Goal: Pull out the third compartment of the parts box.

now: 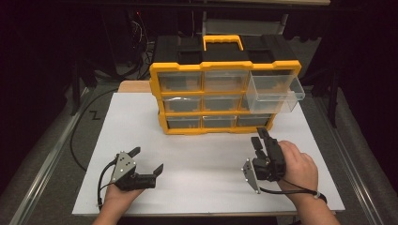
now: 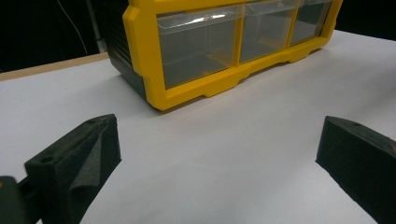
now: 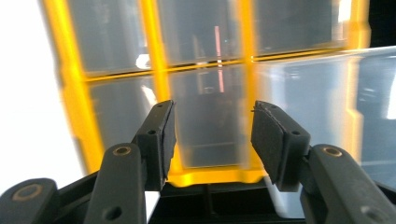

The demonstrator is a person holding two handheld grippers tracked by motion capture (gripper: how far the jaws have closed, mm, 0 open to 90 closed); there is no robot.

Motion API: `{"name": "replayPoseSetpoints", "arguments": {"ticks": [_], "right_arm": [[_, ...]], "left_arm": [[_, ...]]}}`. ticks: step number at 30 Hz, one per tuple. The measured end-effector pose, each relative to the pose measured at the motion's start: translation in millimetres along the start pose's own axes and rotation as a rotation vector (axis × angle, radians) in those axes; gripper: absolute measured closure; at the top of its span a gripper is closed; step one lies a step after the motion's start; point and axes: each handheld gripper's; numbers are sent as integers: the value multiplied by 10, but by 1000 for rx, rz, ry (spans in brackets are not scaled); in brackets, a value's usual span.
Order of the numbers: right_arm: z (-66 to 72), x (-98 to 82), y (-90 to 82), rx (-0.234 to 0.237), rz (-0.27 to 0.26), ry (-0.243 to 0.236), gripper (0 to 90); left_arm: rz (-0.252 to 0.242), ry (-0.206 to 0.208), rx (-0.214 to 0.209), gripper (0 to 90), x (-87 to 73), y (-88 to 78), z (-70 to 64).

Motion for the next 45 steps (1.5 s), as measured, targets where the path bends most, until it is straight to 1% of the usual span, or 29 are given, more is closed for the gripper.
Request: {"name": "replayPoseSetpoints", "arguments": {"ticks": [1, 2, 3, 4, 5, 6, 7, 8, 9, 10, 11, 12, 13, 14, 16, 17, 19, 20, 22, 24, 25, 29, 33, 35, 36, 38, 41, 44, 45], "right_arm": [[49, -5, 5, 9, 2, -11, 506], [49, -5, 5, 9, 2, -11, 506], [102, -11, 3, 11, 10, -10, 505], [207, -28, 4, 33, 9, 3, 502], [275, -37, -1, 43, 21, 21, 498], [275, -37, -1, 43, 21, 21, 498], [357, -59, 6, 62, 17, -1, 492], [357, -59, 6, 62, 17, -1, 492], [439, -83, -2, 77, 30, 13, 489], [459, -101, 7, 80, 22, -3, 489], [477, -125, 11, 86, 31, -16, 489], [477, -125, 11, 86, 31, -16, 489], [530, -199, 27, 99, 52, -10, 489], [530, -199, 27, 99, 52, -10, 489], [618, -329, 26, 131, 79, 11, 481], [618, -329, 26, 131, 79, 11, 481], [654, -404, 23, 150, 99, 11, 465], [667, -454, 38, 147, 117, 4, 447], [675, -481, 71, 160, 124, 19, 429], [679, -480, 80, 162, 130, 18, 424], [683, -478, 90, 171, 122, 24, 421], [691, -408, 73, 170, 99, 29, 399], [697, -371, 63, 179, 82, 16, 379], [721, -352, 62, 194, 88, 12, 338], [721, -352, 62, 194, 88, 12, 338], [734, -344, 68, 199, 85, -5, 288], [744, -342, 72, 203, 82, -5, 254], [753, -339, 80, 207, 75, -13, 186], [753, -339, 80, 207, 75, -13, 186]], "left_arm": [[0, 0, -1, 6, 0, 0, 0], [0, 0, -1, 6, 0, 0, 0], [0, -1, -1, 6, 0, 0, -1], [1, 0, -2, 6, -1, 0, -1], [2, -2, -2, 6, -3, 1, -1], [2, -2, -2, 6, -3, 1, -1], [3, -3, -1, 6, -4, 2, -1], [3, -3, -1, 6, -4, 2, -1], [2, -4, -1, 6, -3, 2, 1], [2, -4, 0, 6, -3, 3, 1], [2, -4, 0, 6, -3, 3, 1], [2, -5, 0, 6, -3, 4, 2], [2, -3, 1, 7, -2, 4, 2], [2, -3, 1, 7, -2, 4, 2], [-1, -3, -1, 7, 0, 5, 2], [-1, -3, -1, 7, 0, 5, 2], [-1, -4, 0, 7, -1, 9, 1], [-2, -5, 1, 7, -1, 13, 0], [0, -3, 2, 7, -1, 13, 1], [0, -4, 3, 7, -1, 14, 1], [0, -4, 4, 7, -1, 13, 1], [5, -5, 8, 7, -5, 19, 8], [8, -4, 7, 7, -8, 26, 7], [8, -4, 7, 7, -8, 26, 3], [7, -4, 7, 7, -7, 25, 3], [7, -5, 8, 7, -6, 21, 5], [6, -6, 9, 7, -5, 18, 13], [5, -5, 8, 7, -4, 16, 14], [3, -5, 8, 7, -3, 15, 14]]}}
Point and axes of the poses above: each handheld gripper's, and its own axes: y roughly forward along the jaws, x roughly out of its top, z roughly to its left, and after that the axes turned 6 degrees about -z, right-handed
